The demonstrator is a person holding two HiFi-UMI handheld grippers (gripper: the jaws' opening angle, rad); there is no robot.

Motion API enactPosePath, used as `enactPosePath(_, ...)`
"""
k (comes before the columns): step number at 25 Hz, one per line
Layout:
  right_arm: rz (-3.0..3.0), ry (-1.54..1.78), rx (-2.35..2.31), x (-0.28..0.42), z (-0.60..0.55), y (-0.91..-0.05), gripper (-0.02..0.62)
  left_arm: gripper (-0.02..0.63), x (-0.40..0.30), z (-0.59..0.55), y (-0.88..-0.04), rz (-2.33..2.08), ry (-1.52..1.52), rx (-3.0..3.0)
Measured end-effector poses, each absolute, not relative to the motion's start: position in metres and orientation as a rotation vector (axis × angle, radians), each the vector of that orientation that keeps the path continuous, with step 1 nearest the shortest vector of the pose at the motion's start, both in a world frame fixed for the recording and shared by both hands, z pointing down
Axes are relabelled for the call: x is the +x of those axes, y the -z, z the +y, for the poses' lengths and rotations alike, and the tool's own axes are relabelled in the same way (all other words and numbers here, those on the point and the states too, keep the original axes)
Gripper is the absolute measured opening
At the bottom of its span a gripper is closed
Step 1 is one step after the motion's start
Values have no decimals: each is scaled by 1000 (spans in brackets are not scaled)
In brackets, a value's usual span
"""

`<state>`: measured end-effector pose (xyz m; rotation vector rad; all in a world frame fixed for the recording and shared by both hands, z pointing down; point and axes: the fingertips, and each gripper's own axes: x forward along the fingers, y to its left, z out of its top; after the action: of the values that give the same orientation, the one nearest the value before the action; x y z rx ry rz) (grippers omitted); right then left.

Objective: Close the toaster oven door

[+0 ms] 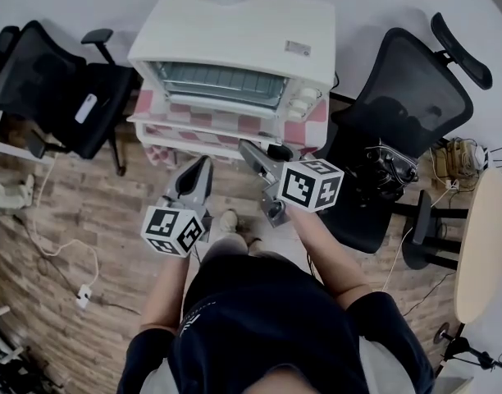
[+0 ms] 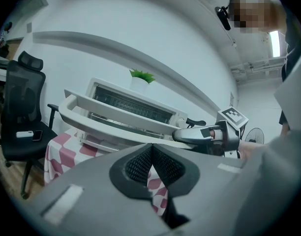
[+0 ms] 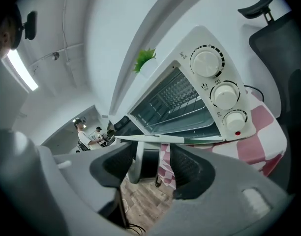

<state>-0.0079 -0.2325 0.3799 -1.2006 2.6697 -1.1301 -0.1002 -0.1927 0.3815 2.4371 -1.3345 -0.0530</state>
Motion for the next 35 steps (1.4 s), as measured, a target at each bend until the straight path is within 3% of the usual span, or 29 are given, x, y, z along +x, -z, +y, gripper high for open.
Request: enactPosePath(35,2239,1597,-1044,11,-317,-335,247,5,-82,-278,-350,-1246,57,2440)
